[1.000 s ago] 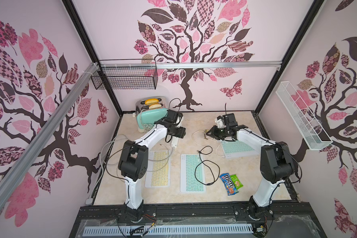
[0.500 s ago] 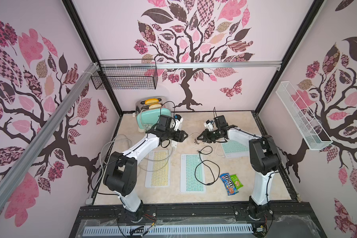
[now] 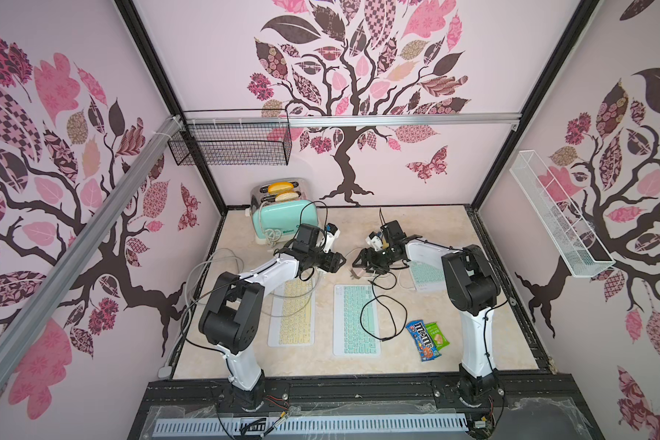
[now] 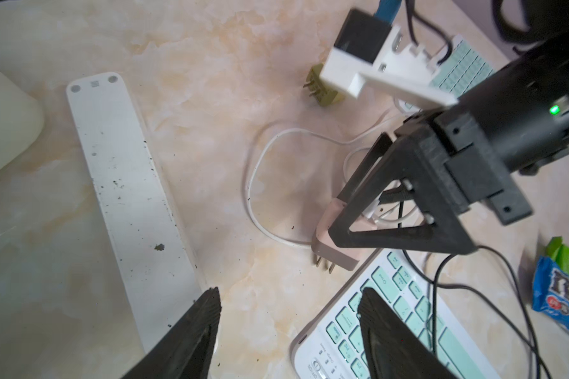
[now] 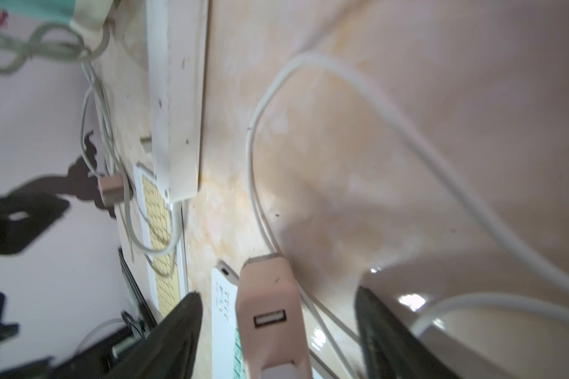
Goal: Unplug the wireless keyboard
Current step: Place the plug at the center of the board.
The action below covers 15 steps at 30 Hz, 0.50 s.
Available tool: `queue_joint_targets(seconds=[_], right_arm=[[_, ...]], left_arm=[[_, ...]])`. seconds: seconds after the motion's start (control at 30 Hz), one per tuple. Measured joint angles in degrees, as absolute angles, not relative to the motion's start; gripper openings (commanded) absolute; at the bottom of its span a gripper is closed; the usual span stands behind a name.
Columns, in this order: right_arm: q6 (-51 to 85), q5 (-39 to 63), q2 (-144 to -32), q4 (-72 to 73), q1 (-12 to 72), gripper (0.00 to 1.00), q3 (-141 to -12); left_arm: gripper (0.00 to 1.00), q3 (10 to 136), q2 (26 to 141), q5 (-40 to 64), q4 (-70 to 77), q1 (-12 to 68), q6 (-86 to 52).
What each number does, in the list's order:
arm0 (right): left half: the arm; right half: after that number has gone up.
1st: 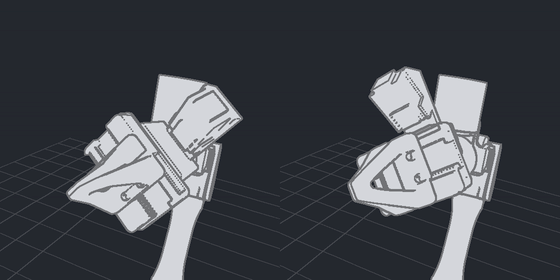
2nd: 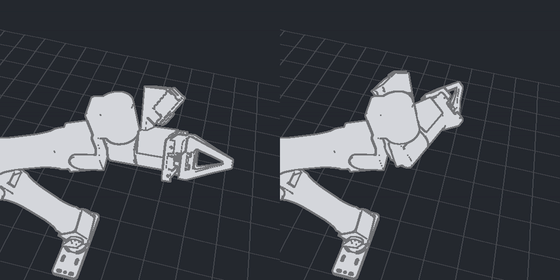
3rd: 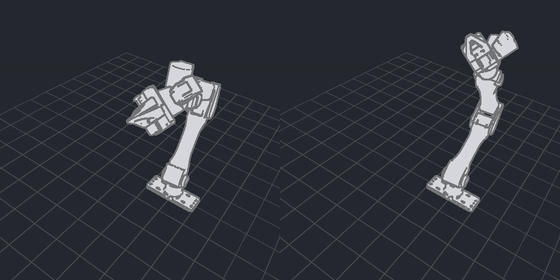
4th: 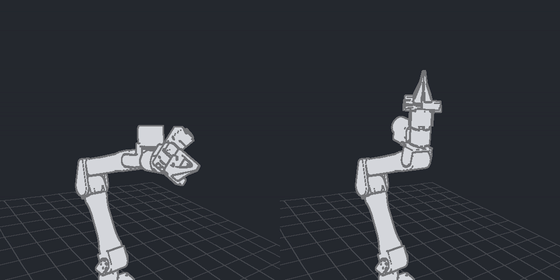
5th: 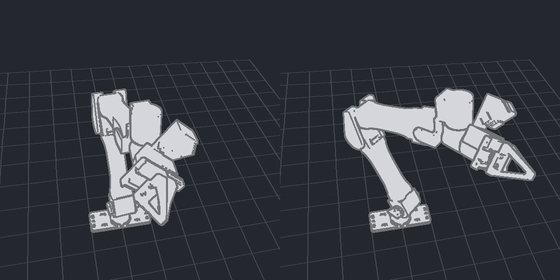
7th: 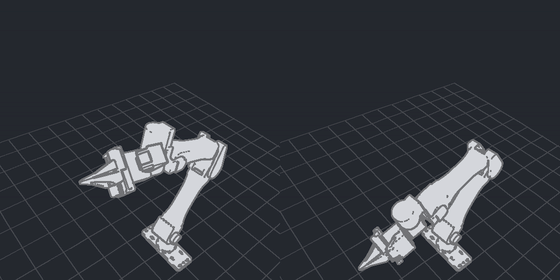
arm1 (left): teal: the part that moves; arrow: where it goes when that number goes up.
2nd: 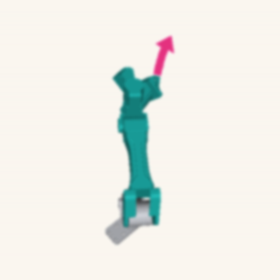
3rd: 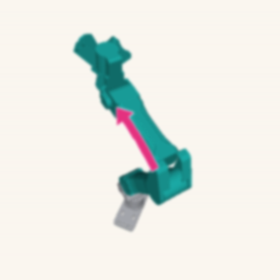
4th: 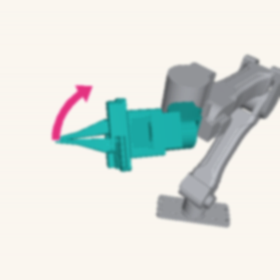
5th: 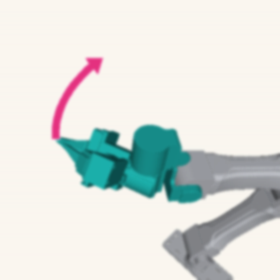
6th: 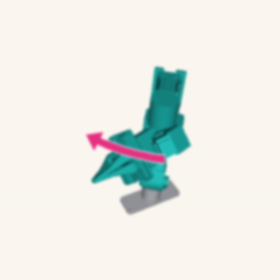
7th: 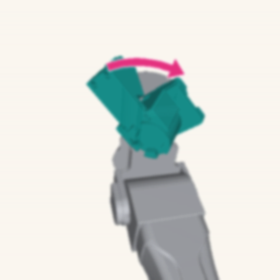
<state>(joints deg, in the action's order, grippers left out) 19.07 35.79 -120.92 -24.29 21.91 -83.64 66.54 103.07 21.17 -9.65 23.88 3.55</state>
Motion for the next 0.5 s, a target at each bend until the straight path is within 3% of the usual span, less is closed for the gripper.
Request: queue_joint_targets(seconds=[0.5], right_arm=[[22.04,24.4,-105.56,-24.38,14.37,0.89,-79.68]], left_arm=[[0.73,77.01,114.21,21.93,-13.34,30.39,14.9]])
